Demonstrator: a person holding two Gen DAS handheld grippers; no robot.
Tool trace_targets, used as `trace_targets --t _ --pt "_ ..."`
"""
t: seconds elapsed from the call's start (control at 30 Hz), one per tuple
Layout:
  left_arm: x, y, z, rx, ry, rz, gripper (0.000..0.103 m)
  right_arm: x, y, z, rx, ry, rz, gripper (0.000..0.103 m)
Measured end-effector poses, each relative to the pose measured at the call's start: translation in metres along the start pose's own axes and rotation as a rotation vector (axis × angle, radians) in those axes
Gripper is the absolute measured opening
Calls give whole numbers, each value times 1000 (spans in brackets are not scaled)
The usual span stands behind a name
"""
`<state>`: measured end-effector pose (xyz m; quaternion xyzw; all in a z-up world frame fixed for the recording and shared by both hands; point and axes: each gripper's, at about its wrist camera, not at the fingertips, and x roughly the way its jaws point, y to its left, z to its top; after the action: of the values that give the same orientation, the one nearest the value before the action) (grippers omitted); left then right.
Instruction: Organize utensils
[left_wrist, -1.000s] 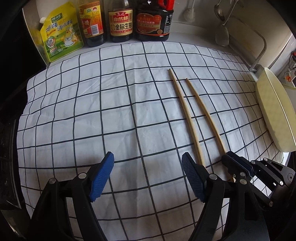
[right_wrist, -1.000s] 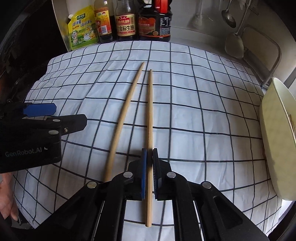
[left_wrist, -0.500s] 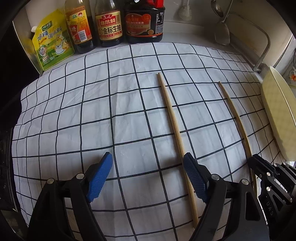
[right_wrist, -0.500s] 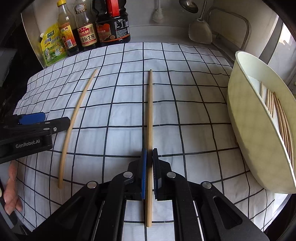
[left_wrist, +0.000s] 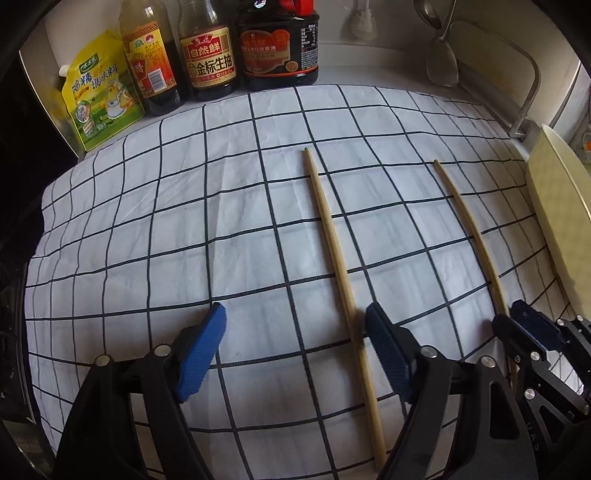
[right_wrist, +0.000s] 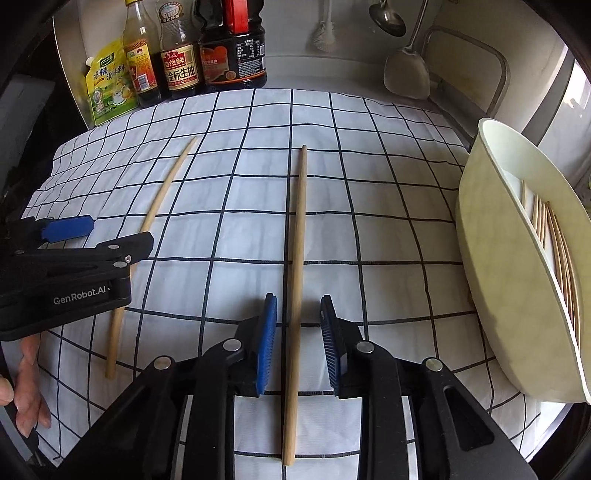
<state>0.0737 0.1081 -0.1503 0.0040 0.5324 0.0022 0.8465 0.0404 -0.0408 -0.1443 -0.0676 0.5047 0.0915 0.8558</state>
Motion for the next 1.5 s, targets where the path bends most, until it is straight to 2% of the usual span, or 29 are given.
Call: trace_targets --t 0.1,0.17,0.2,0.23,0.57,1.0,1.23,1.5 --pt "-4 -8 0 34 -8 -12 46 1 2 1 -21 3 12 12" --pt "-6 -14 0 59 -9 -19 18 1 2 1 -16 6 26 7" --pt "-6 -17 -1 70 -6 -20 10 1 1 1 -10 7 36 7" --pt "-6 -19 -1 74 -3 -20 7 1 -1 1 -2 7 46 6" --pt "-16 -17 -5 49 33 -60 7 -6 -10 -2 78 33 107 6" --pt "-64 -29 3 75 -33 -82 7 -54 -25 2 132 -20 179 6" --pt "-85 -60 15 115 -75 -112 7 -92 -54 7 168 -83 168 6" --pt "-110 -124 39 216 -137 -189 7 -124 -114 1 257 -142 87 6"
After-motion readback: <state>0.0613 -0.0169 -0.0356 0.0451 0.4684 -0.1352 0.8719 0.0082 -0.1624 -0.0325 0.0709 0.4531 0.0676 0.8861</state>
